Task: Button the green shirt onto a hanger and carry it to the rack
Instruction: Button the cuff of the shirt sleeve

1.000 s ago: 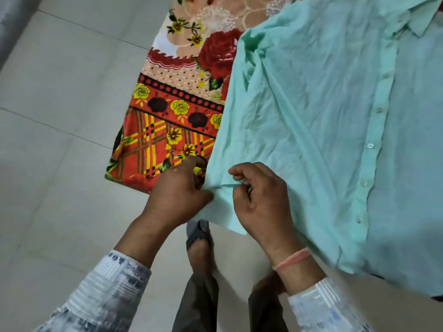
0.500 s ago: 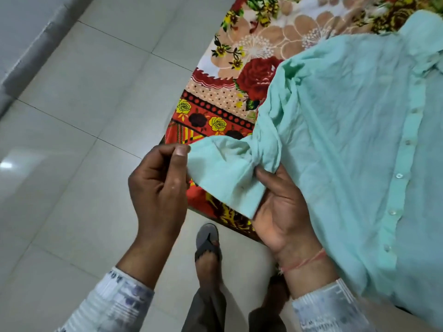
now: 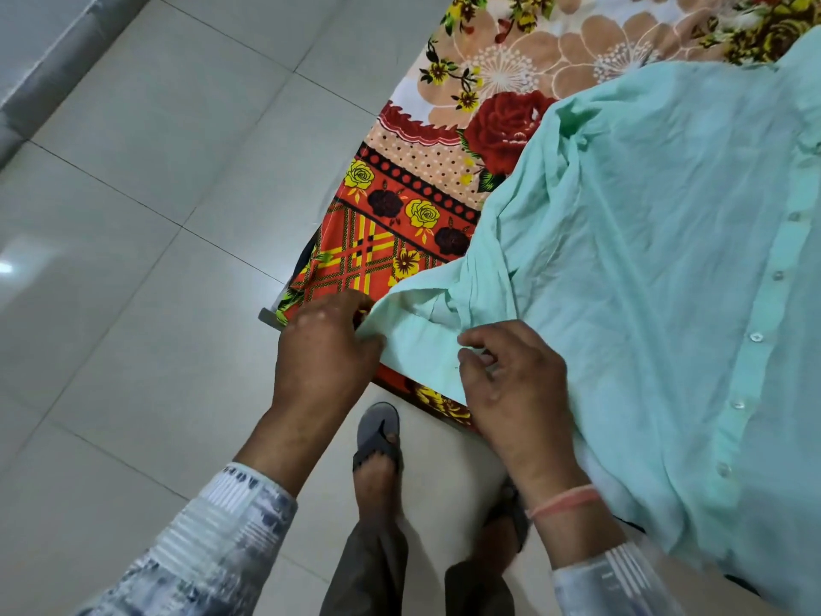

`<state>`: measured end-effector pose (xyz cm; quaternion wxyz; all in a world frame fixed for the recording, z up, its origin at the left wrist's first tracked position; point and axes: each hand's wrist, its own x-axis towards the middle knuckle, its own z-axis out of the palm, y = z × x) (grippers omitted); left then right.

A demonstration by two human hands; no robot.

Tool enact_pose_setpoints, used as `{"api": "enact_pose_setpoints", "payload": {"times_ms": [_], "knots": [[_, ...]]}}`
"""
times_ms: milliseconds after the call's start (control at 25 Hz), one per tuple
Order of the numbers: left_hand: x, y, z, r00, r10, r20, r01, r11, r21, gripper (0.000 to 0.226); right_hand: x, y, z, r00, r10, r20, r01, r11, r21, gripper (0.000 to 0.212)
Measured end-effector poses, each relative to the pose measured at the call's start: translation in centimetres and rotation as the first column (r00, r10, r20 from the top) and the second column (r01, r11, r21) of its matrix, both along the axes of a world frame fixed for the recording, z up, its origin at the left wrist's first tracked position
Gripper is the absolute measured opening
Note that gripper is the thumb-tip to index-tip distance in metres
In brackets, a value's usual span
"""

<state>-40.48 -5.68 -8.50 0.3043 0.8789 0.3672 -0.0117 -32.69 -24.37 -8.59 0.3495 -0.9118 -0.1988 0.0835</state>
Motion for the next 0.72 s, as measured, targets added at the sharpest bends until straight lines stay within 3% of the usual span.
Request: {"api": "enact_pose_setpoints", "payload": {"times_ms": [160, 320, 400, 480, 560, 720], "knots": [[-0.7, -0.8, 0.2, 0.965, 0.212, 0.155, -0.176, 0.960, -0.218, 0.018, -0.4, -0.2, -1.4, 0.987, 0.103, -0.124, -0.132, 0.959, -0.251, 0.026], [-1.6, -1.8, 0.3, 0.949, 0.206, 0.237, -0.164, 0.969, -0.184, 0.018, -1.0, -0.3, -0.9, 0.967, 0.116, -0.228, -0.183, 0.936, -0.300, 0.054], [-1.6, -2.2, 0.1, 0.940, 0.269, 0.209, -0.206, 0.937, -0.283, 0.018, -1.0, 0.0, -0.7, 0.969, 0.145, -0.201, -0.200, 0.935, -0.291, 0.045], [-1.2, -3.5, 0.4, 0.906, 0.401, 0.134, -0.281, 0.808, -0.517, 0.022, -0.4, -0.1, -0.6, 0.968, 0.205, -0.146, -0.238, 0.933, -0.269, 0.031], [-0.9, -4.7, 0.9, 0.873, 0.483, 0.063, -0.310, 0.650, -0.694, 0.030, 0.3, -0.4, -0.7, 0.958, 0.267, -0.106, -0.286, 0.920, -0.268, 0.038], [-0.6, -6.0, 1.3, 0.772, 0.636, 0.003, -0.323, 0.397, -0.859, 0.018, 0.9, -0.1, -0.5, 0.923, 0.365, -0.124, -0.383, 0.842, -0.380, 0.022]]}}
